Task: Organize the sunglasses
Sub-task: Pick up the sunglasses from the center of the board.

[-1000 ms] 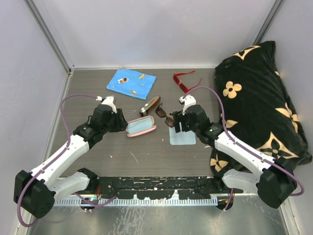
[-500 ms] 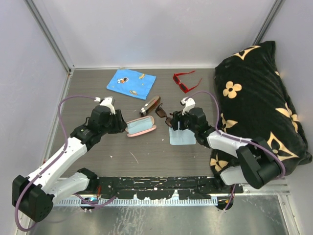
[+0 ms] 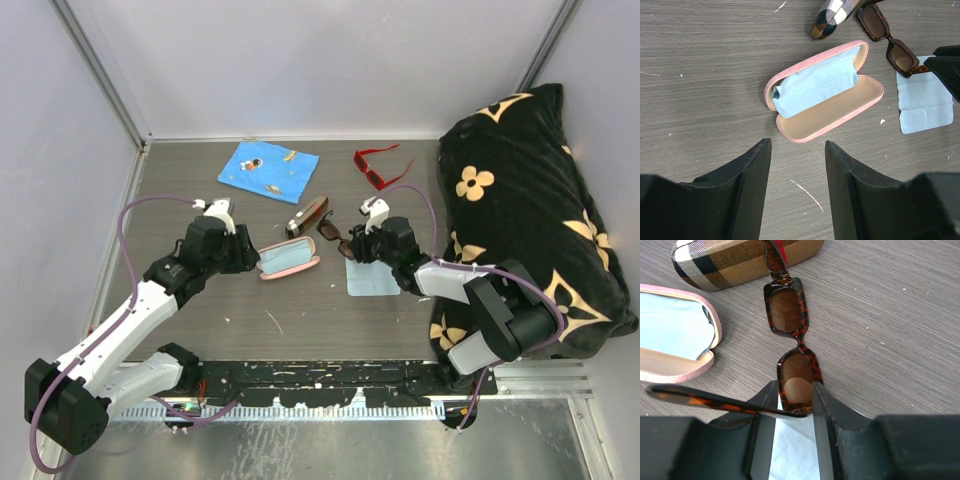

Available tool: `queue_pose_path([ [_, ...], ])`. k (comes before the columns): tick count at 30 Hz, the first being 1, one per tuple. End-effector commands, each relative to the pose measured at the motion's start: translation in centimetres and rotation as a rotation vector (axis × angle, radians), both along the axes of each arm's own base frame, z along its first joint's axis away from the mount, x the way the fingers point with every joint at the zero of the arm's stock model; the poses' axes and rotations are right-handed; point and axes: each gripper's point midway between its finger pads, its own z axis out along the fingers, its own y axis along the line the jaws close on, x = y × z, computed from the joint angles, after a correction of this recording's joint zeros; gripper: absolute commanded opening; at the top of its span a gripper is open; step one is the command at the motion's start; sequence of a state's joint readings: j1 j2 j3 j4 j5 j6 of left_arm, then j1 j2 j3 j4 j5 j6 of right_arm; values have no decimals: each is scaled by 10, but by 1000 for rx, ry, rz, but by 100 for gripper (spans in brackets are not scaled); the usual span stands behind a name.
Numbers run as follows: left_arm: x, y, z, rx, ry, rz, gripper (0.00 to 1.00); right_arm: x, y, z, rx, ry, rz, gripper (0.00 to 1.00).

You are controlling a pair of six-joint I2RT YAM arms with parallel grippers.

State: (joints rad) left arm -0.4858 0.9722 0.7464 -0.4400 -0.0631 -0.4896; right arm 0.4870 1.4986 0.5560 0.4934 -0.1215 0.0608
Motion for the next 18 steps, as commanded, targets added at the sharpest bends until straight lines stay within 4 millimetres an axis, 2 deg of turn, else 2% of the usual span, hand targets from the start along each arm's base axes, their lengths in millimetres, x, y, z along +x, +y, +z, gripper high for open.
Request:
queue_pose_path([
  [1,0,2,9,-14,-28,9,49,19,8,38,23,-126,24,34],
  [6,-1,4,11,-16,-33,14,49,18,7,46,30,-137,17,17],
  [10,-2,5,13,-15,-37,18,49,18,4,57,23,-155,7,10],
  [15,-3,7,15,-15,-44,21,50,16,-1,83,27,-194,-11,1],
  [18,-4,8,18,-15,-50,26,50,14,-6,100,24,-207,-29,1],
])
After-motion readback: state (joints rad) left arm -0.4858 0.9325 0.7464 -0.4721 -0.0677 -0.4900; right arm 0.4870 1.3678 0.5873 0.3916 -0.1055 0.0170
